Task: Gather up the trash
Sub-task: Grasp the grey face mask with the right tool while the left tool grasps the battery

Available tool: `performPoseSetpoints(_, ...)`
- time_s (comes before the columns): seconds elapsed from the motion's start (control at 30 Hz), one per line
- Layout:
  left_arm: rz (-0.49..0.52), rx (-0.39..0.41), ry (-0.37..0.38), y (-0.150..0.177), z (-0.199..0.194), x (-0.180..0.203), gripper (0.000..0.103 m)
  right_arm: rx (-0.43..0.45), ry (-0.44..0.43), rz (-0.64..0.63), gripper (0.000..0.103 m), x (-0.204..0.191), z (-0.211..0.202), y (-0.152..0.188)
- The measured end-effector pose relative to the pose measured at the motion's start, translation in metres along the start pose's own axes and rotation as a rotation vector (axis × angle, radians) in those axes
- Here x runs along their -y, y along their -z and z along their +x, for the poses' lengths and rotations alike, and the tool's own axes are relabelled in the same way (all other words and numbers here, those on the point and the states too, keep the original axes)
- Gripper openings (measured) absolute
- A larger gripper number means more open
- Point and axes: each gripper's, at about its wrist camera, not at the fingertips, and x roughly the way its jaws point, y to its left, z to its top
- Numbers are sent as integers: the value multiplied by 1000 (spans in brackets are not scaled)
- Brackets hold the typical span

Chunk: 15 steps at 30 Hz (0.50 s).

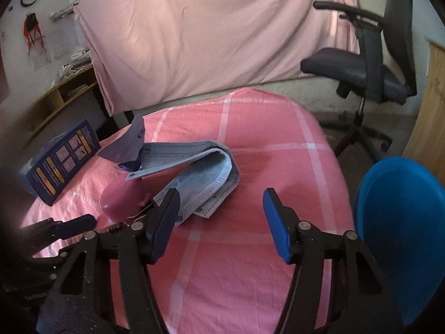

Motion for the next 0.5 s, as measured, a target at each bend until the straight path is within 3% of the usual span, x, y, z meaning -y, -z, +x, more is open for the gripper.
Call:
performPoseSetpoints(0.13, 35, -36, -21, -4, 6, 4, 19, -50, -58, 30, 77, -1, 14, -3)
performPoseSetpoints(0.2, 54, -42, -18, -6, 9, 5, 13, -55, -79, 48, 65, 0, 15, -4)
performPoseSetpoints(0.3, 79, -40, -20, -7, 8, 8, 9, -53, -97, 69, 43, 0, 14, -1)
performPoseSetpoints(0.37, 79, -35, -22, -4, 7, 10, 7, -44, -103, 78, 35, -1, 11, -1)
performPoseSetpoints(0.5, 60, -17, -24, 2, 2, 10, 7, -6, -95, 62, 28, -5, -1, 4)
